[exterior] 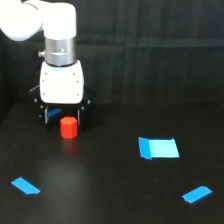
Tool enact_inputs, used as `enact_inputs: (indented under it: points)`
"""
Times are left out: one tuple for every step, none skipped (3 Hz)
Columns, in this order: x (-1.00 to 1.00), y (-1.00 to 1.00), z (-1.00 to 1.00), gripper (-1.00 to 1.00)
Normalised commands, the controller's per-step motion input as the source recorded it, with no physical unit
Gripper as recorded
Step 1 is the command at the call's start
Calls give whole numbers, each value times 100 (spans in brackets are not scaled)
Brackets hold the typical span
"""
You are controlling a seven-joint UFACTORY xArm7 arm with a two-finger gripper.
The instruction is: Pick up the red object from the table
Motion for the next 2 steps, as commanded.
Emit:
enact_inputs:
  points:
    - [21, -35, -41, 90]
    - [-1, 12, -33, -98]
